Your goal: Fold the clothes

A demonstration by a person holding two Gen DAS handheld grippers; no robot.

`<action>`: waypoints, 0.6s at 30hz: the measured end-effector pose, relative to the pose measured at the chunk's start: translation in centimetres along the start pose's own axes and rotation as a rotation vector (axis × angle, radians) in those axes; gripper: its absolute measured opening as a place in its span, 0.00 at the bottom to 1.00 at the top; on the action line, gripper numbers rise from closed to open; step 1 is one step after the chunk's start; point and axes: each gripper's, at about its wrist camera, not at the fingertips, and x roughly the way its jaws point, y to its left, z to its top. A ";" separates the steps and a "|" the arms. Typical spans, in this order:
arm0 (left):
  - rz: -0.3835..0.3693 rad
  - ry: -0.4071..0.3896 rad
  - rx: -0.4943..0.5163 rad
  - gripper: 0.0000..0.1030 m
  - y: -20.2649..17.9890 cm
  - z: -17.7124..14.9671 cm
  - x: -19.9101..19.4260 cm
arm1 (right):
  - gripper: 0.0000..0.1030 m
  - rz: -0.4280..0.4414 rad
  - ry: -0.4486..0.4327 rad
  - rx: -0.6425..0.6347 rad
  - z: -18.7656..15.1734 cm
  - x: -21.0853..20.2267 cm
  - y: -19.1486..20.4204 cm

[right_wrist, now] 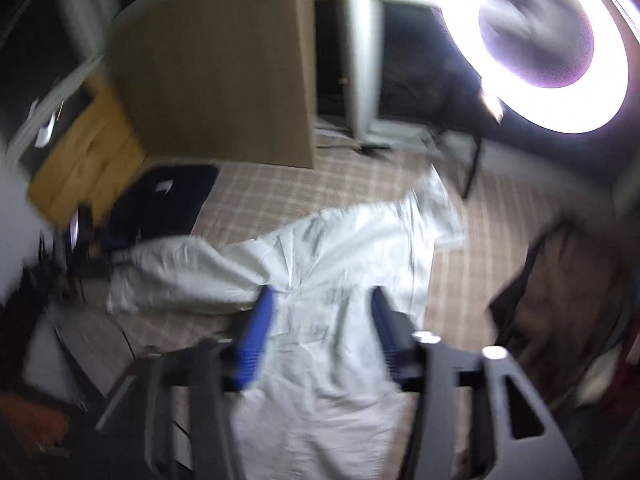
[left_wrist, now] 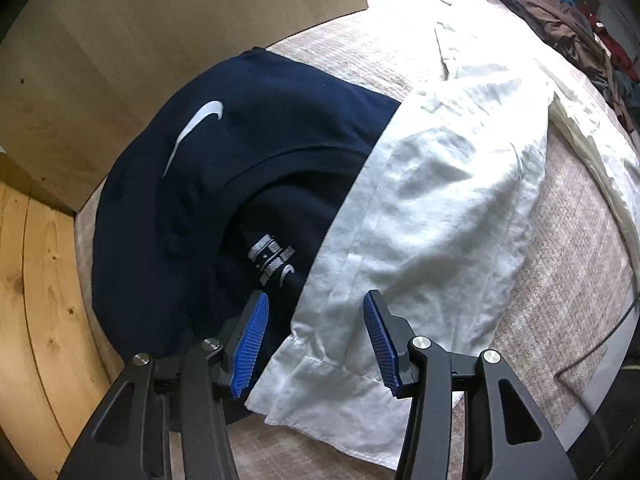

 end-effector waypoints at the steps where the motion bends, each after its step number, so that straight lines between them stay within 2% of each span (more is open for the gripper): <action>1: 0.005 0.004 -0.007 0.46 0.1 -0.1 -0.1 | 0.58 -0.007 0.012 -0.098 1.2 0.8 0.5; 5: 0.030 0.041 -0.030 0.46 0.1 -0.4 0.1 | 0.58 0.010 0.085 -0.377 4.5 8.1 1.8; 10: 0.031 0.088 -0.039 0.46 -0.5 -0.2 1.1 | 0.58 0.023 0.227 -0.642 6.0 20.1 2.7; 13: 0.024 0.118 -0.066 0.46 -0.3 0.4 2.1 | 0.58 0.084 0.275 -0.681 7.2 25.5 1.8; 18: 0.004 0.141 -0.104 0.46 0.6 0.8 2.5 | 0.58 0.207 0.331 -0.709 7.9 30.8 1.2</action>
